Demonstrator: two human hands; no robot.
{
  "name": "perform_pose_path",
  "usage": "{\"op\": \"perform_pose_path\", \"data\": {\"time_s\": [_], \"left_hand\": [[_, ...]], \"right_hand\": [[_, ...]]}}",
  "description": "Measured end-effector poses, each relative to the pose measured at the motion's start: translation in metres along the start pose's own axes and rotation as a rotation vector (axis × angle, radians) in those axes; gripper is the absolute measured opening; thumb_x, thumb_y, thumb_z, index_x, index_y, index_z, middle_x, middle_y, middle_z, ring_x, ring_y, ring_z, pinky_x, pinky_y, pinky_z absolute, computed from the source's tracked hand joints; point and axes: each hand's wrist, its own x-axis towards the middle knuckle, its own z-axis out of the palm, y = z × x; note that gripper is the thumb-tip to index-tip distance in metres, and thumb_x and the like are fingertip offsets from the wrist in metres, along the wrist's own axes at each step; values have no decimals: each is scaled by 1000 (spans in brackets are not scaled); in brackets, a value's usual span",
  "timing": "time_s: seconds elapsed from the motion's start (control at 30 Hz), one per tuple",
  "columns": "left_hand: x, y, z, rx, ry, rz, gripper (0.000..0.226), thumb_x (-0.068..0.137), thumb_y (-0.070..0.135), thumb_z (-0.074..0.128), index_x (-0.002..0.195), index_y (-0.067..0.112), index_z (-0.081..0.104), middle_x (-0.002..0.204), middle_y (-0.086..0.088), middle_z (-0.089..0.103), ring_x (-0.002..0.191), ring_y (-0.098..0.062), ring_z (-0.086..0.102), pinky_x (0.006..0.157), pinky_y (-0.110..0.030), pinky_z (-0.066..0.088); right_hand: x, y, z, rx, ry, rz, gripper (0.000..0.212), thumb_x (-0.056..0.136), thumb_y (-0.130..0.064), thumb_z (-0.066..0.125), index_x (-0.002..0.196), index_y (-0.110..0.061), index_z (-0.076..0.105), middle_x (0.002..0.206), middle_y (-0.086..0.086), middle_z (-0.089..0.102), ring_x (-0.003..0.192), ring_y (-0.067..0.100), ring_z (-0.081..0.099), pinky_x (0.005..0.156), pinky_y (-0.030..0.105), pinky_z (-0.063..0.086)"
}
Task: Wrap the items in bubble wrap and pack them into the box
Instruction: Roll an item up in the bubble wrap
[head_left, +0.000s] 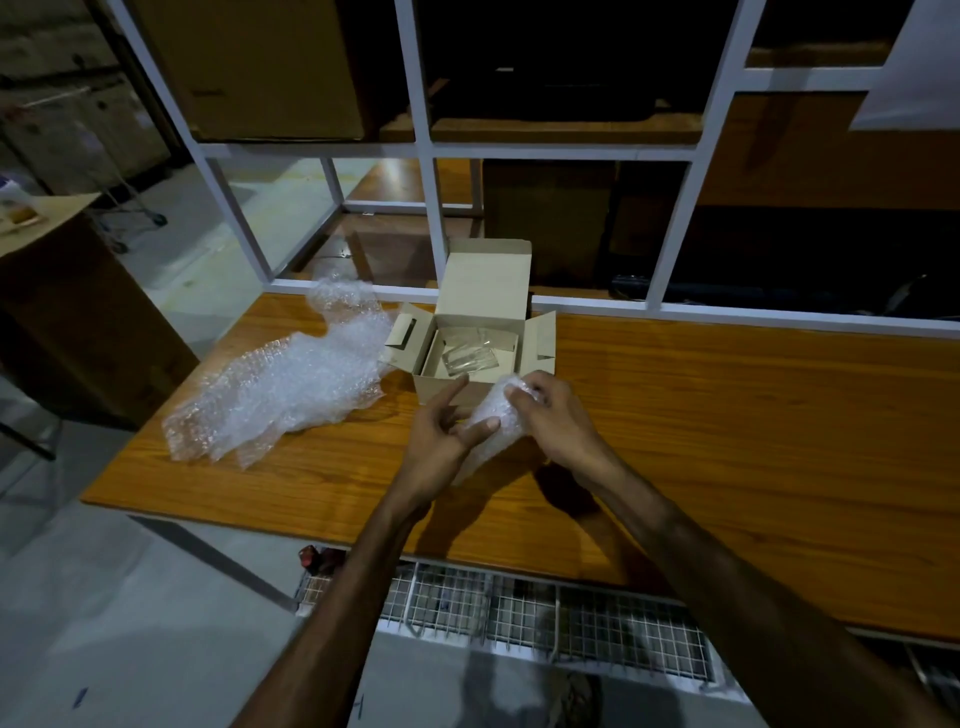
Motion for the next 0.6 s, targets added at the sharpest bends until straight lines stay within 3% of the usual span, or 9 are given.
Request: {"op": "perform_pose_path", "data": {"time_s": [0.1, 0.23, 0.37, 0.43, 0.6], "left_hand": [[-11, -10, -1, -47, 75, 11, 75, 84, 25, 84, 152, 19, 53, 131, 3, 66, 110, -4, 71, 81, -26, 62], [-16, -19, -2, -107, 173, 62, 36, 92, 10, 77, 128, 5, 71, 116, -9, 78, 107, -23, 75, 83, -33, 63], [-12, -14, 0, -145, 215, 89, 34, 89, 22, 78, 116, 1, 75, 111, -12, 78, 108, -29, 74, 91, -46, 62], [-8, -16, 3, -121, 246, 95, 24, 91, 17, 79, 110, 2, 76, 108, -14, 77, 105, -31, 74, 90, -52, 62], [-6, -19, 6, -106, 297, 106, 12, 94, 11, 76, 104, 3, 75, 102, -12, 76, 98, -29, 73, 83, -47, 61]], "right_hand": [[0, 5, -7, 232, 68, 116, 25, 107, -34, 53, 117, -15, 65, 110, 6, 67, 98, 20, 69, 83, 40, 61], [1, 14, -10, 373, 113, 202, 29, 107, -36, 52, 122, -15, 65, 114, 4, 67, 104, 20, 67, 85, 35, 60], [0, 17, -7, 436, 112, 231, 31, 107, -37, 53, 126, -15, 64, 116, 5, 68, 104, 19, 69, 81, 32, 60], [0, 16, -4, 456, 115, 240, 32, 106, -37, 53, 126, -15, 64, 116, 6, 69, 104, 20, 70, 83, 34, 62], [-2, 18, 2, 456, 131, 252, 30, 107, -37, 53, 122, -15, 65, 115, 8, 68, 103, 22, 70, 84, 38, 62]]}}
